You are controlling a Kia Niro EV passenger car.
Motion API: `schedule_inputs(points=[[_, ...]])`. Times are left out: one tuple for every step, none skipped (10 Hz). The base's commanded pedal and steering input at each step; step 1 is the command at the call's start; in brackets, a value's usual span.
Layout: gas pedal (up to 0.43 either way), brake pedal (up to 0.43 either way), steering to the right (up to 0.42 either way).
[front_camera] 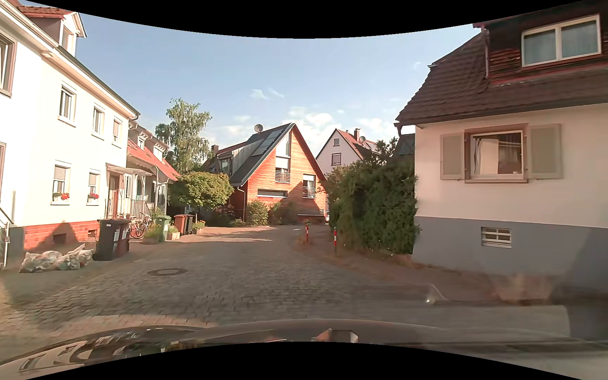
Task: Follow the waypoints while adhering to traffic rules and regulations
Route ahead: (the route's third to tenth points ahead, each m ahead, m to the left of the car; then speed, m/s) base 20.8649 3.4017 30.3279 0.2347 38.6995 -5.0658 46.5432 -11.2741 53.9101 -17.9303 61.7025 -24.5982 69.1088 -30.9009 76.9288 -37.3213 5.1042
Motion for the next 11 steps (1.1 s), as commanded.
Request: schedule_inputs(points=[[0.118, 0.000, -0.099], [0.110, 0.000, -0.100], [0.110, 0.000, -0.102], [0.110, 0.000, -0.107], [0.110, 0.000, -0.114], [0.110, 0.000, -0.126], [0.087, 0.000, -0.131], [0.087, 0.000, -0.126], [0.087, 0.000, -0.118], [0.087, 0.000, -0.108], [0.087, 0.000, -0.095]])
